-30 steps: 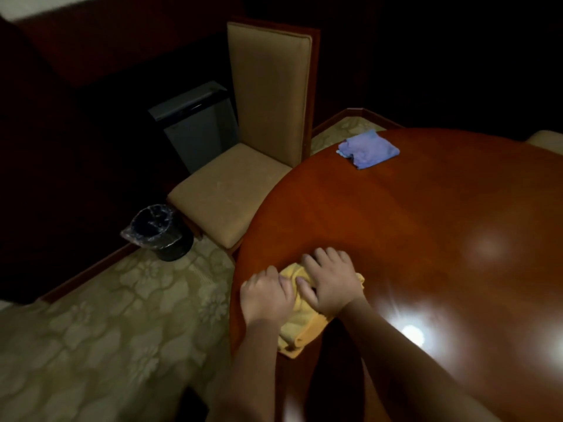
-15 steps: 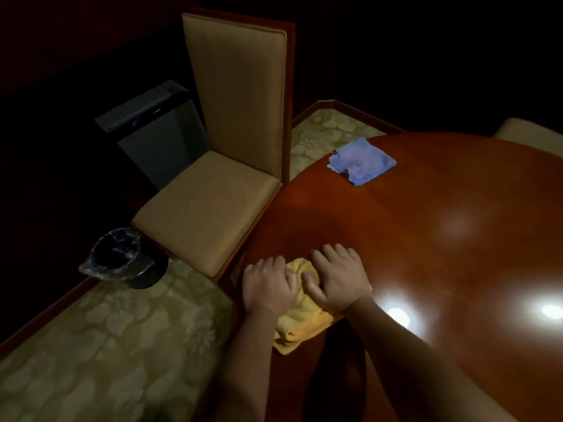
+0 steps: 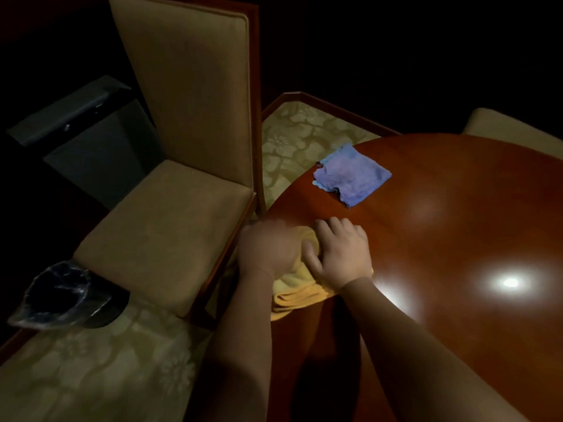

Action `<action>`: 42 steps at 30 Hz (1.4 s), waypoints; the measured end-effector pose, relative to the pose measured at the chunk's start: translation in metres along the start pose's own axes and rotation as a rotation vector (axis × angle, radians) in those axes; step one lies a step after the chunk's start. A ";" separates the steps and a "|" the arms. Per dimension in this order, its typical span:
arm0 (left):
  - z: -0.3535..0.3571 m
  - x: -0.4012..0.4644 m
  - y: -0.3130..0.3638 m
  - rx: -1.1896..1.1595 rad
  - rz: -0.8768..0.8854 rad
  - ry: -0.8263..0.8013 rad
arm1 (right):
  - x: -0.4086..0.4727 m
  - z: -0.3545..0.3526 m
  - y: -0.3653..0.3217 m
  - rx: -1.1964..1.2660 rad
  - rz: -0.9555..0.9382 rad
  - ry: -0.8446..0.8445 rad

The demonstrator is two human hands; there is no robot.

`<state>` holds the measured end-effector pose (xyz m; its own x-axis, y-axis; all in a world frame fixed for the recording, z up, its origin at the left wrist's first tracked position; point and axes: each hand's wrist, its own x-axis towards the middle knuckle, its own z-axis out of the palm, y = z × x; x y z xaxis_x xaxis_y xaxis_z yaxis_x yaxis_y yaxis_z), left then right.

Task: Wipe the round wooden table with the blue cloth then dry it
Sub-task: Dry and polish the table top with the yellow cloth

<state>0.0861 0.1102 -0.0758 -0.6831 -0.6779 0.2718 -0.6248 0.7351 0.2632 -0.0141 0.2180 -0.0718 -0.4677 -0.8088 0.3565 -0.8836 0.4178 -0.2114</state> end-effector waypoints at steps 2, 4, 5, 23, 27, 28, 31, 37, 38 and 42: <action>0.008 0.017 -0.001 -0.005 0.019 0.009 | 0.010 0.006 0.004 -0.001 0.031 0.026; 0.012 0.027 -0.004 -0.004 0.043 0.033 | 0.018 0.006 0.004 0.002 0.045 0.035; 0.013 0.031 -0.004 -0.014 0.053 0.039 | 0.021 0.008 0.005 0.000 0.056 0.033; 0.009 0.033 0.001 0.000 -0.070 -0.004 | 0.035 0.018 0.018 0.055 -0.047 0.043; 0.009 0.032 0.003 0.002 -0.138 0.000 | 0.044 0.020 0.021 0.090 -0.100 0.053; 0.010 0.033 0.003 0.000 -0.156 0.003 | 0.046 0.021 0.022 0.098 -0.106 0.061; 0.012 0.033 0.001 -0.020 -0.194 0.011 | 0.052 0.024 0.022 0.109 -0.127 0.073; 0.016 0.053 -0.005 -0.086 -0.211 0.040 | 0.068 0.034 0.022 0.102 -0.106 0.057; 0.017 0.059 -0.007 -0.085 -0.204 0.053 | 0.072 0.036 0.021 0.097 -0.091 0.064; 0.019 0.076 -0.012 -0.124 -0.247 0.033 | 0.091 0.044 0.018 0.075 -0.083 0.081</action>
<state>0.0341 0.0500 -0.0757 -0.5016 -0.8379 0.2152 -0.7184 0.5420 0.4359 -0.0714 0.1342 -0.0831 -0.3961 -0.8021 0.4469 -0.9165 0.3162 -0.2448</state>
